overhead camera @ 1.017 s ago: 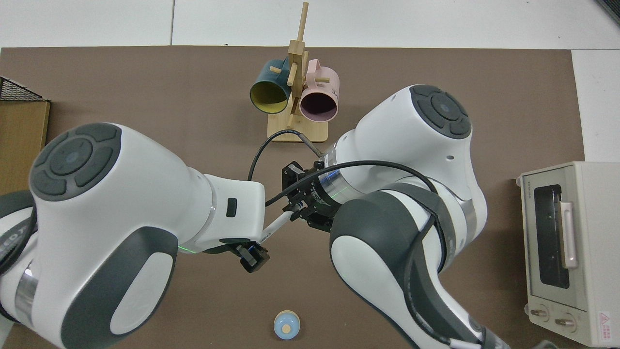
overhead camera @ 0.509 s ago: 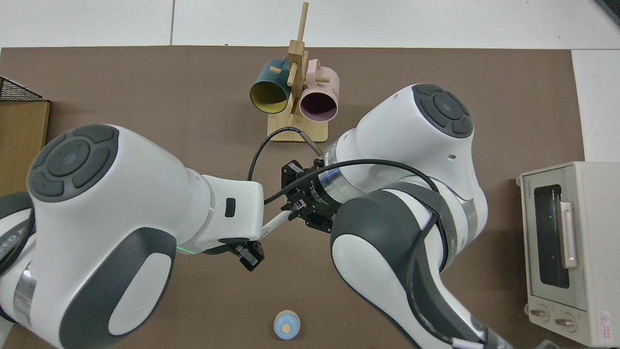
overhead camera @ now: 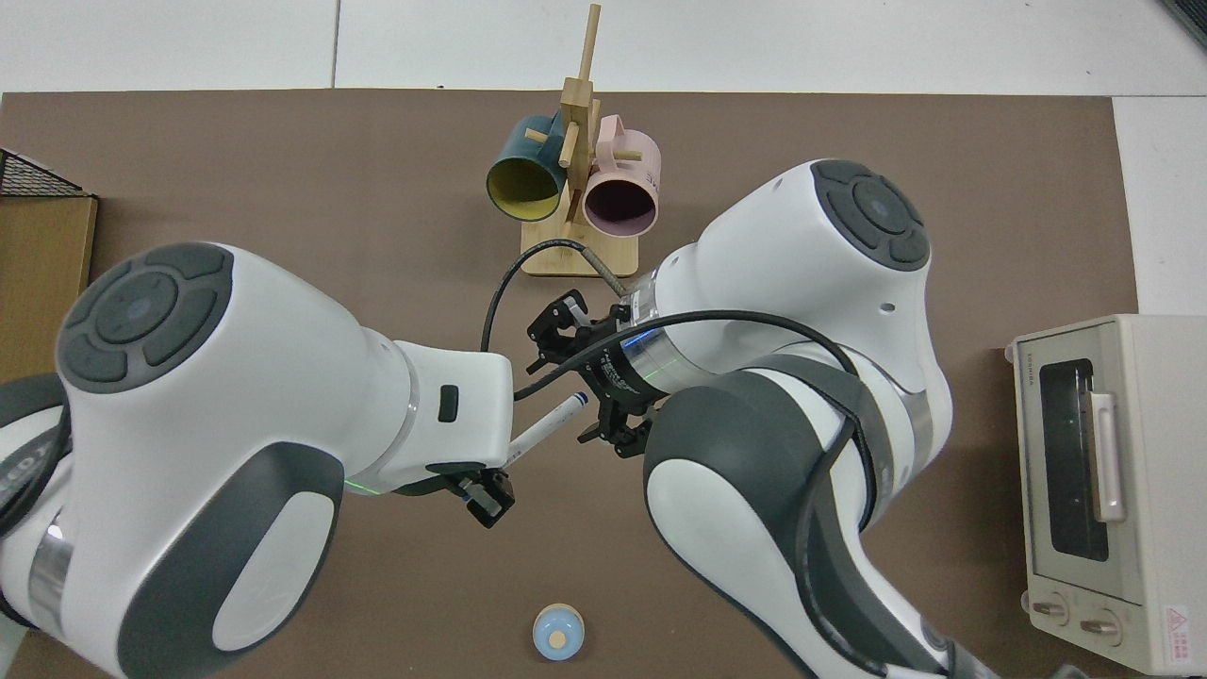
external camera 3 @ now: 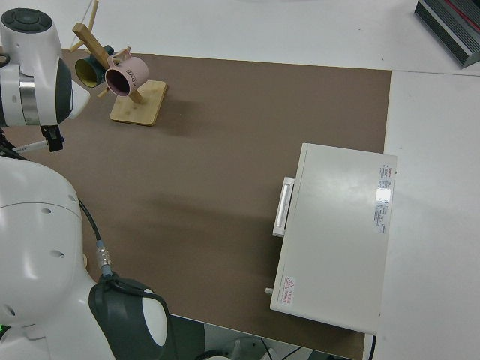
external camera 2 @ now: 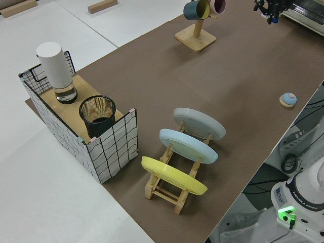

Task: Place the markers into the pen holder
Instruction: 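Close the left gripper on the marker while the right gripper opens, then carry the marker outward with the left gripper while the right gripper withdraws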

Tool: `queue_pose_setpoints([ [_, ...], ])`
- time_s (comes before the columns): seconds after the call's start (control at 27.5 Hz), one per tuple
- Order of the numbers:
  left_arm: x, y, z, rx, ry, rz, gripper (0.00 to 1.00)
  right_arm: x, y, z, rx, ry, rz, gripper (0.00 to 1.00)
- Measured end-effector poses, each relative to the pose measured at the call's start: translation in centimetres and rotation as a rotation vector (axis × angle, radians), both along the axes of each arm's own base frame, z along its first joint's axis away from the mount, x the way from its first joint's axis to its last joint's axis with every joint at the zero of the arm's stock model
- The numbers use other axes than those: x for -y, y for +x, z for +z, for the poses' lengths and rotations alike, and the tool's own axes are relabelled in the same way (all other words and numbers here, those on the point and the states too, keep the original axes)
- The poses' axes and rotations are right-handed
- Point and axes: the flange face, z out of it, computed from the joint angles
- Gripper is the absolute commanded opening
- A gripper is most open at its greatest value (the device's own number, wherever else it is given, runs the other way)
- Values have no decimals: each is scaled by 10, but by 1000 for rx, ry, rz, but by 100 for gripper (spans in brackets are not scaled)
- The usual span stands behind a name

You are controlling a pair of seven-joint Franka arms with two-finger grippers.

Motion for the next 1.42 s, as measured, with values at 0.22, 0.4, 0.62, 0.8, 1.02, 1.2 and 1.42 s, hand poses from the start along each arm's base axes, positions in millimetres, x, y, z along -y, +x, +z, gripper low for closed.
queue_pose_setpoints([
  [0.22,-2,1,0,0,0,3,0,5,4,1,66,-16,67,100],
  [0.4,-5,3,-1,-4,3,18,0,24,11,-4,175,-113,214,100],
  [0.62,-12,6,-2,-5,12,40,0,81,29,-13,239,-229,458,100],
  [0.8,-27,13,-4,11,52,58,0,142,45,-15,277,-295,701,100],
  [1.02,-55,26,-7,36,121,97,0,218,52,17,344,-304,847,100],
  [1.2,-88,36,-9,45,204,150,0,259,44,51,378,-362,883,100],
  [1.42,-148,53,-10,62,297,235,0,280,31,83,420,-426,955,100],
])
